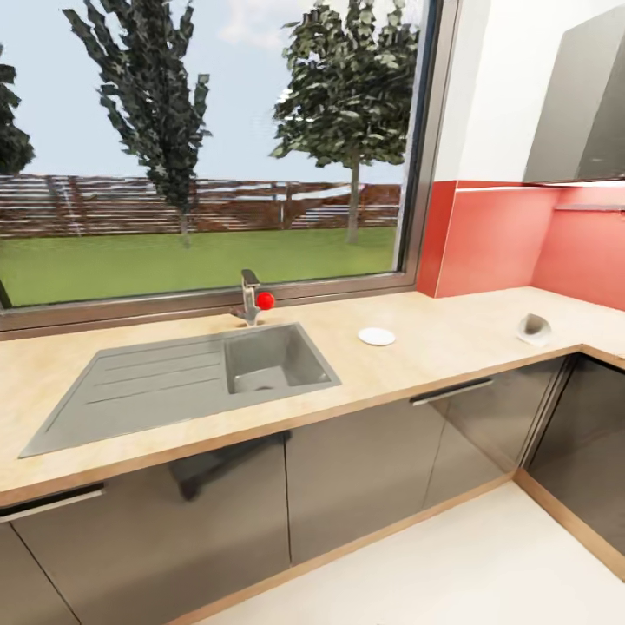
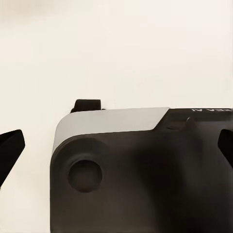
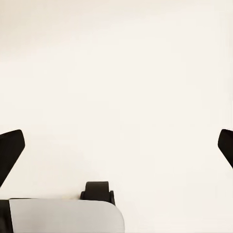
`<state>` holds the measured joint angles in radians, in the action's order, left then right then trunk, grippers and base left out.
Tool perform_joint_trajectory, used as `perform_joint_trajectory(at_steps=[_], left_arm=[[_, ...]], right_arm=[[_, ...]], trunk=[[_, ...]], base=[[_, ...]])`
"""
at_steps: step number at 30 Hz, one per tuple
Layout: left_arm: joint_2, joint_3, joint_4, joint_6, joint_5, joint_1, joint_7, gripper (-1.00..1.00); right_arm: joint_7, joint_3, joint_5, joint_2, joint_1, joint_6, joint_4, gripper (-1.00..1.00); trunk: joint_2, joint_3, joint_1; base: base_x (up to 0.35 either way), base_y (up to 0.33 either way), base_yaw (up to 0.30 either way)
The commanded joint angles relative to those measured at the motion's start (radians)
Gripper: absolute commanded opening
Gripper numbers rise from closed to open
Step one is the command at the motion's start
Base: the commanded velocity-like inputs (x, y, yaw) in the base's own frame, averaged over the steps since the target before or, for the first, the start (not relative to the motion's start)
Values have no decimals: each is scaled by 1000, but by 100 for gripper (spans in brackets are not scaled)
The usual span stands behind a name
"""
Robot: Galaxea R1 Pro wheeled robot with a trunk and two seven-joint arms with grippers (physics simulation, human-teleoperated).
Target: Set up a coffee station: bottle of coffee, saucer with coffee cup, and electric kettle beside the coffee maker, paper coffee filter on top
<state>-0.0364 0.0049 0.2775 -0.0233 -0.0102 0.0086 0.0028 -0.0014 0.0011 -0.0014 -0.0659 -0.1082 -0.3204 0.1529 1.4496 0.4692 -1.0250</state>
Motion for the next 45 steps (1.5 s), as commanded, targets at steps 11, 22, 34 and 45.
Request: perform_joint_trajectory(at_steps=[11,22,34,45], left_arm=[[0,1,2,-1,-1,1,0,100],[0,1,2,-1,-1,1,0,100],[0,1,2,-1,-1,1,0,100],[0,0,2,-1,-1,1,0,100]], right_arm=[[0,0,0,0,-1,-3,-1,100],[0,0,0,0,1,-3,-1,100],[0,0,0,0,1,-3,-1,100],[0,0,0,0,1,-3,-1,100]], trunk=[[0,1,0],[0,1,0],[0,1,0],[0,1,0]], base=[[17,-134,-88],[2,-24,-213],[0,0,-244],[27,-51,-150]])
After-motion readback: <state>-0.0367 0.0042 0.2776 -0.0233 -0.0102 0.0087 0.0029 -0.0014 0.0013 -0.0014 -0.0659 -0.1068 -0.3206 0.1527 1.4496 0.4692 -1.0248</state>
